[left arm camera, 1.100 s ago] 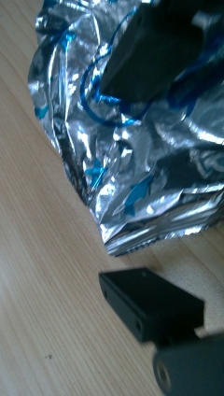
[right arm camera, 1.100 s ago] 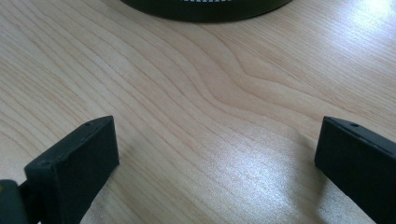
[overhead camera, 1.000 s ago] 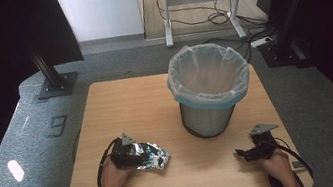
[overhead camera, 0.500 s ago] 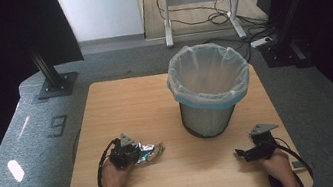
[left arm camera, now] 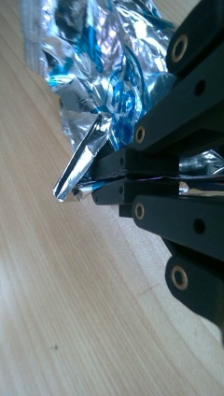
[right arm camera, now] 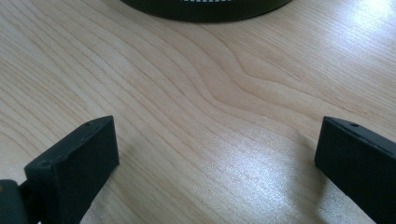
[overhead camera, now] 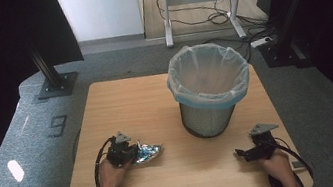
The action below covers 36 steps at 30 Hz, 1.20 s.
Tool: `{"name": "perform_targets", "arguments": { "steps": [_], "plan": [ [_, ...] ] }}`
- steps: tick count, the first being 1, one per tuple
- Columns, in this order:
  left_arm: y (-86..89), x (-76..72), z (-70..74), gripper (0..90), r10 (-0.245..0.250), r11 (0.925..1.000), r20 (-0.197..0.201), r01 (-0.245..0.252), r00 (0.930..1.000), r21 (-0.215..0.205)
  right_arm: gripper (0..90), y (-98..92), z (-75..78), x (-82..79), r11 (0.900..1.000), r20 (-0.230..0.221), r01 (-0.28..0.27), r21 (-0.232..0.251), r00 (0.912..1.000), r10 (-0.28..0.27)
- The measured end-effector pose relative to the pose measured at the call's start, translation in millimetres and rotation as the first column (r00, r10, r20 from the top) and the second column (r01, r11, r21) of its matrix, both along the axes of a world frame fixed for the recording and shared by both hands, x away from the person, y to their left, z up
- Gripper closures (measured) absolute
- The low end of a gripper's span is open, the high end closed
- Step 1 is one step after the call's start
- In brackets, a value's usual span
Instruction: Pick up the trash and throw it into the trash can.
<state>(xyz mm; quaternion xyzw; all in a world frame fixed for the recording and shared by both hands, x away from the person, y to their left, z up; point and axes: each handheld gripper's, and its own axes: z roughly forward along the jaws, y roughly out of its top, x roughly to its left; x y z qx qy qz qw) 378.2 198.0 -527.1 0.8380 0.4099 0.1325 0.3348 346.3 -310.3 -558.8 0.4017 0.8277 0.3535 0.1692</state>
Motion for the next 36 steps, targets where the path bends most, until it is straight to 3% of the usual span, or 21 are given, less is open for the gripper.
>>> {"name": "perform_targets", "arguments": {
  "steps": [8,20,36],
  "plan": [
    [3.0,5.2,19.4,87.7,-0.011,0.9997,-0.006,0.011,0.9999,-0.022,0.0,0.0,0.0,0.0,1.000,0.000,0.000,0.000,1.0000,0.000],
    [0.8,11.6,41.5,87.4,-0.039,0.9992,-0.018,0.039,0.9991,0.005,0.0,0.0,0.0,0.0,1.000,0.000,0.000,0.000,1.0000,0.000],
    [-0.9,24.2,97.5,87.5,-0.080,0.9968,-0.017,0.080,0.9967,-0.003,0.0,0.0,0.0,0.0,1.000,-0.001,0.000,0.000,1.0000,0.000]
  ]
}}
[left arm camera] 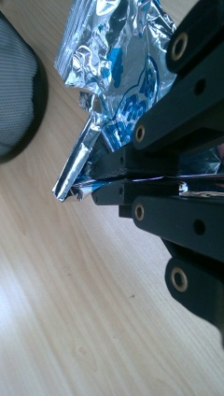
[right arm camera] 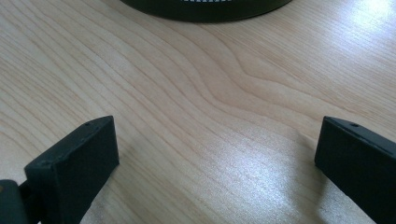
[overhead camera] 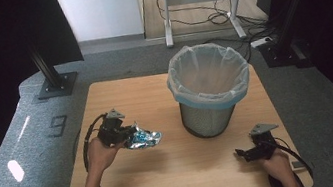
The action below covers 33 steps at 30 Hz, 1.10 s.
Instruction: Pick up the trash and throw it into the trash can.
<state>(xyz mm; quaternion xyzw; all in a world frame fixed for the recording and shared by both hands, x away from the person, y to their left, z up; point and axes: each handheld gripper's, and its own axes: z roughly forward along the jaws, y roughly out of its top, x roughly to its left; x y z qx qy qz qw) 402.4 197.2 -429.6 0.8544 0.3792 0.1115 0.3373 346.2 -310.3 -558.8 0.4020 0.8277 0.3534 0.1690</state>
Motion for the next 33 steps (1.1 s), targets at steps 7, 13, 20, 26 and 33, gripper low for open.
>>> {"name": "perform_targets", "arguments": {
  "steps": [7,13,20,26,33],
  "plan": [
    [-0.1,3.2,18.1,87.3,-0.016,0.9998,0.003,0.016,0.9999,-0.008,0.0,-0.1,0.1,0.0,1.000,-0.001,0.000,-0.001,1.0000,0.000],
    [1.9,5.4,33.6,87.2,-0.018,0.9996,0.006,0.018,0.9998,-0.020,0.0,-0.1,0.2,0.0,1.000,-0.001,0.000,-0.001,1.0000,0.000],
    [4.5,7.9,54.9,87.1,-0.022,0.9992,0.005,0.022,0.9997,-0.034,0.0,-0.1,0.1,0.0,1.000,-0.001,-0.001,-0.001,1.0000,0.001],
    [3.7,11.6,73.6,87.1,-0.031,0.9991,0.010,0.031,0.9995,-0.029,0.0,-0.2,0.3,0.0,1.000,-0.002,-0.002,-0.002,1.0000,0.002],
    [0.9,15.6,96.1,87.0,-0.047,0.9979,0.018,0.048,0.9987,-0.043,0.0,-0.2,0.3,0.0,1.000,-0.002,-0.002,-0.002,1.0000,0.002]
  ]
}}
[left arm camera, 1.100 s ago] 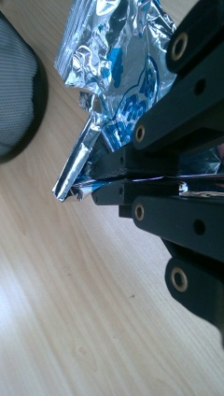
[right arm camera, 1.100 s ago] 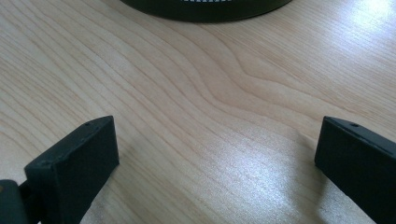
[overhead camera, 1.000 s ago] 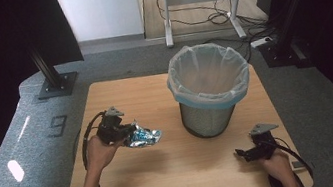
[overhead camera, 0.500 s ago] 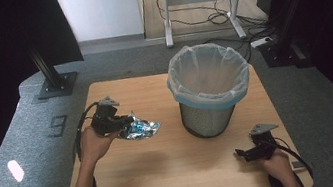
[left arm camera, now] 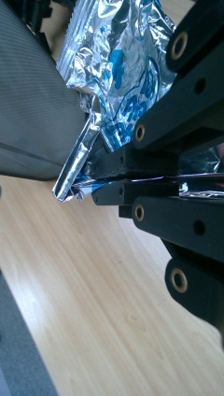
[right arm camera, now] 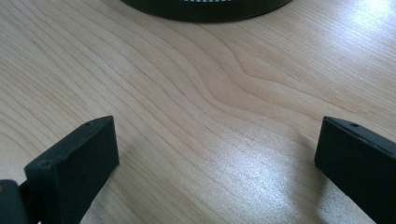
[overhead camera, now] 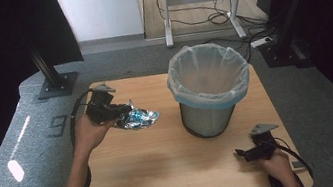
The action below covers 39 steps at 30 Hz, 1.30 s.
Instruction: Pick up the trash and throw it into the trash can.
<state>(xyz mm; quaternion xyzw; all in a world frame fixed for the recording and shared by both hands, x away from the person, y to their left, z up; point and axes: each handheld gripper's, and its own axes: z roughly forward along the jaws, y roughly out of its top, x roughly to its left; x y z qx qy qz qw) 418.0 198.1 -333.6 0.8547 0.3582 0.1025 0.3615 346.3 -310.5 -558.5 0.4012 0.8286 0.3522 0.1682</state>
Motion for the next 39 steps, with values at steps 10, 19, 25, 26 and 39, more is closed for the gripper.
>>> {"name": "perform_targets", "arguments": {
  "steps": [10,19,25,26,39],
  "plan": [
    [-7.2,5.4,37.3,86.7,-0.025,0.9997,0.005,0.025,0.9997,0.007,0.0,0.1,0.0,0.0,1.000,0.000,0.001,0.001,1.0000,-0.001],
    [-9.5,11.3,65.3,86.5,-0.030,0.9995,0.016,0.030,0.9994,-0.001,0.0,0.0,0.0,0.0,1.000,0.000,0.001,0.000,1.0000,-0.001],
    [-13.4,12.8,81.0,86.2,-0.037,0.9993,0.020,0.037,0.9991,-0.004,0.0,0.0,-0.1,0.0,1.000,0.001,0.000,0.000,1.0000,0.000],
    [-14.3,13.1,83.9,86.1,-0.038,0.9992,0.023,0.038,0.9990,-0.007,0.0,0.0,0.0,0.0,1.000,0.001,0.000,0.000,1.0000,0.000],
    [-27.2,22.2,116.8,85.9,-0.060,0.9973,0.038,0.061,0.9975,-0.041,0.0,0.0,0.0,0.0,1.000,0.000,0.000,0.000,1.0000,0.000]
  ]
}}
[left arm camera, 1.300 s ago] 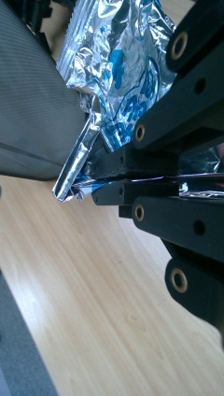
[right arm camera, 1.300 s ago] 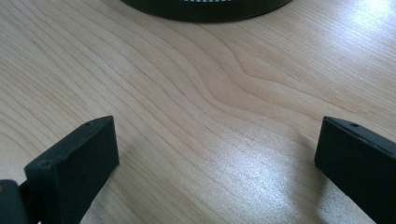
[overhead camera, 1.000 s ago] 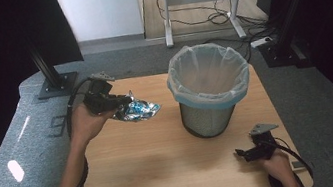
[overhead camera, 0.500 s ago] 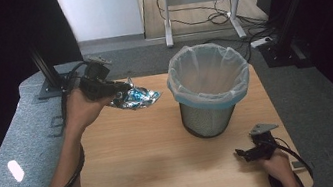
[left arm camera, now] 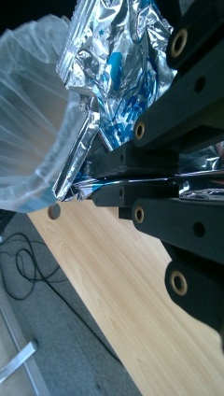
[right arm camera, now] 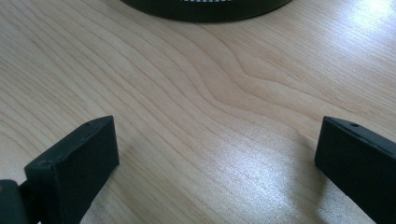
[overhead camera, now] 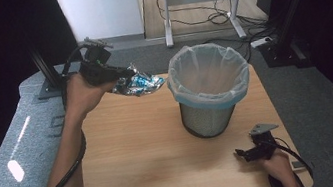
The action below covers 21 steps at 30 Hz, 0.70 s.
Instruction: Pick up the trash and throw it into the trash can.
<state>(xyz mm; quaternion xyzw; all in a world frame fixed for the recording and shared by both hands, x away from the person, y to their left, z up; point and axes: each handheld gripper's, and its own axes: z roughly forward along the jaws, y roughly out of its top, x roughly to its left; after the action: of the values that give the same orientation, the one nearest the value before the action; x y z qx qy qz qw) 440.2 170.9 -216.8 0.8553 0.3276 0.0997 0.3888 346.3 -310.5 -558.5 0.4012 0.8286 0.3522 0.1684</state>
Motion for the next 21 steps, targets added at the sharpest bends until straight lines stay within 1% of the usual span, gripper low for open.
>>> {"name": "perform_targets", "arguments": {
  "steps": [2,9,17,21],
  "plan": [
    [-3.1,1.2,4.5,86.0,-0.005,1.0000,0.001,0.005,1.0000,-0.008,0.0,0.0,0.0,0.0,1.000,0.000,0.000,0.000,1.0000,0.000],
    [-18.6,4.6,19.8,85.9,-0.018,0.9998,0.020,0.018,0.9996,0.000,0.0,0.0,0.0,0.0,1.000,0.000,0.000,0.000,1.0000,0.000],
    [-42.5,10.3,34.2,85.9,-0.044,0.9990,0.038,0.044,0.9983,0.004,0.0,0.1,-0.1,0.0,1.000,0.001,0.002,0.001,1.0000,-0.002],
    [-55.0,14.3,38.9,85.9,-0.059,0.9983,0.046,0.059,0.9972,-0.004,0.0,0.1,-0.1,0.0,1.000,0.001,0.001,0.001,1.0000,-0.001]
  ]
}}
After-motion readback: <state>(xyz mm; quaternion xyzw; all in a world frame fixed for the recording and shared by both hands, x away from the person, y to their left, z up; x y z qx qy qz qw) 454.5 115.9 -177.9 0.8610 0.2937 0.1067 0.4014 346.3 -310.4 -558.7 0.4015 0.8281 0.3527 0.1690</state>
